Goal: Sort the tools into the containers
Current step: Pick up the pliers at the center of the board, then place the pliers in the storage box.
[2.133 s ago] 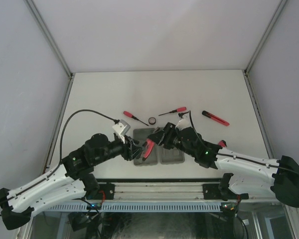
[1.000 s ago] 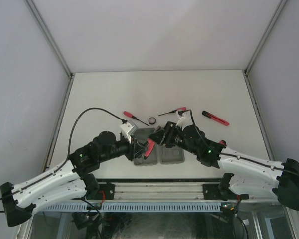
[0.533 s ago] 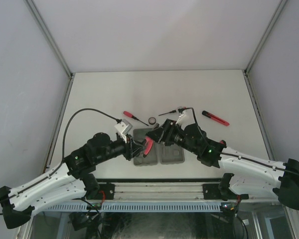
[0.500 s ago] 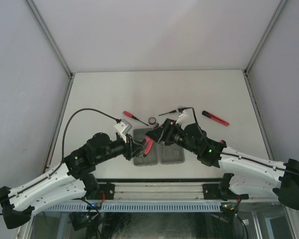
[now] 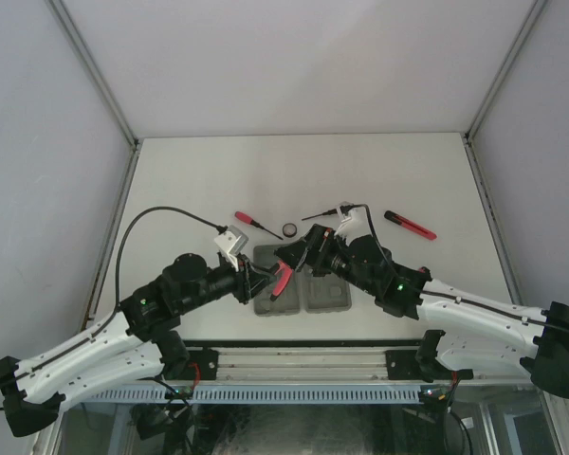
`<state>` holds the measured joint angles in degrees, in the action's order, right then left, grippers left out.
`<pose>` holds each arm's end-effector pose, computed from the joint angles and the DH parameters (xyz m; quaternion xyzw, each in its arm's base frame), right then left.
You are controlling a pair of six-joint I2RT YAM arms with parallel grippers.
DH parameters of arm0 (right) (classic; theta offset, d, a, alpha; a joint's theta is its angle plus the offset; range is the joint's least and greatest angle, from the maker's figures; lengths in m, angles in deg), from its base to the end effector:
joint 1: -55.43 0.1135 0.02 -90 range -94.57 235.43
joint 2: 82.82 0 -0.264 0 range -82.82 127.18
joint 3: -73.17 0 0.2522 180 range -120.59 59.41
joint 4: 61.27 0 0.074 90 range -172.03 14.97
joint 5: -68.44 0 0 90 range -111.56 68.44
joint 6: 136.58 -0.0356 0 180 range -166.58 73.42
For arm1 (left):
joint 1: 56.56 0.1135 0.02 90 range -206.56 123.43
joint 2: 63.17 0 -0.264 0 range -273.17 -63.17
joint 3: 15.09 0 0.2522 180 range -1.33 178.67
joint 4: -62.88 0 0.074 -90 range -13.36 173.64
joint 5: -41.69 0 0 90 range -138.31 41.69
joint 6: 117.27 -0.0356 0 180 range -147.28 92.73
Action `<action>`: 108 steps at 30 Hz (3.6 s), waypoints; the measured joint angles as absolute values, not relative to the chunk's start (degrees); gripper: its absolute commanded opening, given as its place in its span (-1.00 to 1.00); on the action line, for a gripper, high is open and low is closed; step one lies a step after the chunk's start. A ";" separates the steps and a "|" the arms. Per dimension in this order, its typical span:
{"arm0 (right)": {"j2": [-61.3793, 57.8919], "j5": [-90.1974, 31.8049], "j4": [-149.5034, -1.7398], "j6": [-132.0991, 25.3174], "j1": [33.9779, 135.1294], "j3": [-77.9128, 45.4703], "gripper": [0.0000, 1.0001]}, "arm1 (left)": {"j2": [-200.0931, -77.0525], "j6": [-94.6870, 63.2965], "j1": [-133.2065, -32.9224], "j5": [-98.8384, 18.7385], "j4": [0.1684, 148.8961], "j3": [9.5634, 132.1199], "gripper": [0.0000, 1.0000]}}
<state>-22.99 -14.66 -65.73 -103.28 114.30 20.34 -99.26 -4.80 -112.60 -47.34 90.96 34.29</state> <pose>0.1302 0.2073 0.2893 0.0235 0.7734 0.5097 0.3762 0.0878 -0.1314 0.2990 0.2337 0.7570 -0.3913 0.4683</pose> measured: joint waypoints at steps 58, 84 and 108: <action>-18.34 -1.76 -67.87 -124.46 121.07 20.47 -0.69 | -96.57 -3.88 -112.57 -51.97 88.71 32.10 -1.00; -22.75 -1.02 -86.21 -102.98 115.57 19.82 -1.00 | -97.49 -2.83 -112.60 -51.21 90.68 32.10 0.08; -13.72 1.78 -110.31 -91.44 110.63 9.98 -1.00 | -108.07 3.29 -95.37 -49.87 102.72 35.86 0.63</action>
